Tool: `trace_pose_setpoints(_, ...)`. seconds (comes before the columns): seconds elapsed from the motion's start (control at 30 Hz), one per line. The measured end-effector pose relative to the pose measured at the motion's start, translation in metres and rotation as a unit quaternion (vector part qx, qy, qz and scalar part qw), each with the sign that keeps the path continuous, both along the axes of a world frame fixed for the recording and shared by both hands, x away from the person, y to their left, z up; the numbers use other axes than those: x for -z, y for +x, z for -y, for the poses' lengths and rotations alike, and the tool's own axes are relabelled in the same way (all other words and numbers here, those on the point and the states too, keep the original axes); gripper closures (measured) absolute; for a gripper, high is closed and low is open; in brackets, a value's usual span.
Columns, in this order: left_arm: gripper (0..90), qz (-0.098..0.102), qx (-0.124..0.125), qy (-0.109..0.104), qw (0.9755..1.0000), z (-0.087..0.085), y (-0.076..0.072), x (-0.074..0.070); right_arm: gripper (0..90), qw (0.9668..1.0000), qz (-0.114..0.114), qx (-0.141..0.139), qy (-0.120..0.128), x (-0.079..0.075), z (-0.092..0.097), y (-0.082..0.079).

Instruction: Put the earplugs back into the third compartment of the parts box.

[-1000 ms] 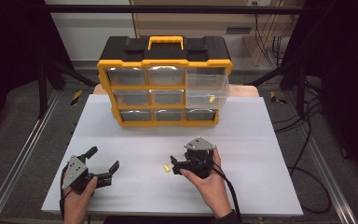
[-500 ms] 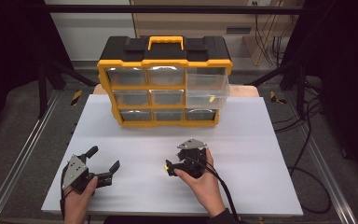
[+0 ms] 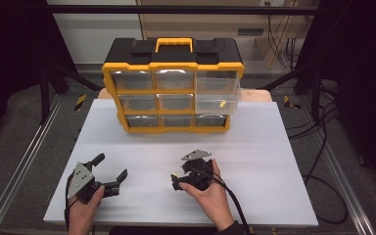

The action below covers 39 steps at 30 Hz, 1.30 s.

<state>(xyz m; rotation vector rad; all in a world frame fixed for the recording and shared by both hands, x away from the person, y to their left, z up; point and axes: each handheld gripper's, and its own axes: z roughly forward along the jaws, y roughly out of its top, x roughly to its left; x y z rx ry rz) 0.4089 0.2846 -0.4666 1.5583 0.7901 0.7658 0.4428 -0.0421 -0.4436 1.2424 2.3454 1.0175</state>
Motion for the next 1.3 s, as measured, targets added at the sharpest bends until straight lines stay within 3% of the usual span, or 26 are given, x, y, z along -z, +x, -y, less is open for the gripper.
trace_pose_setpoints(0.2,1.1,0.0,0.0,-0.002,1.0,0.0,0.001,0.0,9.3,1.0,0.003,-0.005,-0.007,0.003,-0.003,-0.001)
trace_pose_setpoints(0.37,1.1,-0.005,0.002,0.0,1.0,0.001,0.003,0.001,11.3,1.0,0.005,0.001,0.008,0.004,0.002,0.001)
trace_pose_setpoints(0.67,1.1,-0.009,-0.011,-0.023,0.9996,-0.008,0.002,0.002,21.6,0.9993,0.006,0.021,0.029,0.006,0.013,0.005)
trace_pose_setpoints(0.97,1.1,-0.01,-0.009,-0.019,0.9997,-0.007,0.003,0.003,35.8,0.9993,-0.005,-0.013,0.033,0.012,0.002,0.01)
trace_pose_setpoints(1.17,1.2,-0.007,-0.002,-0.017,0.9998,-0.005,0.003,0.002,50.1,0.9987,-0.004,-0.04,0.03,0.016,-0.008,0.008)
trace_pose_setpoints(1.3,1.2,-0.007,-0.003,-0.016,0.9998,-0.005,0.003,0.002,57.0,0.9989,-0.003,-0.045,0.013,0.02,-0.012,0.008)
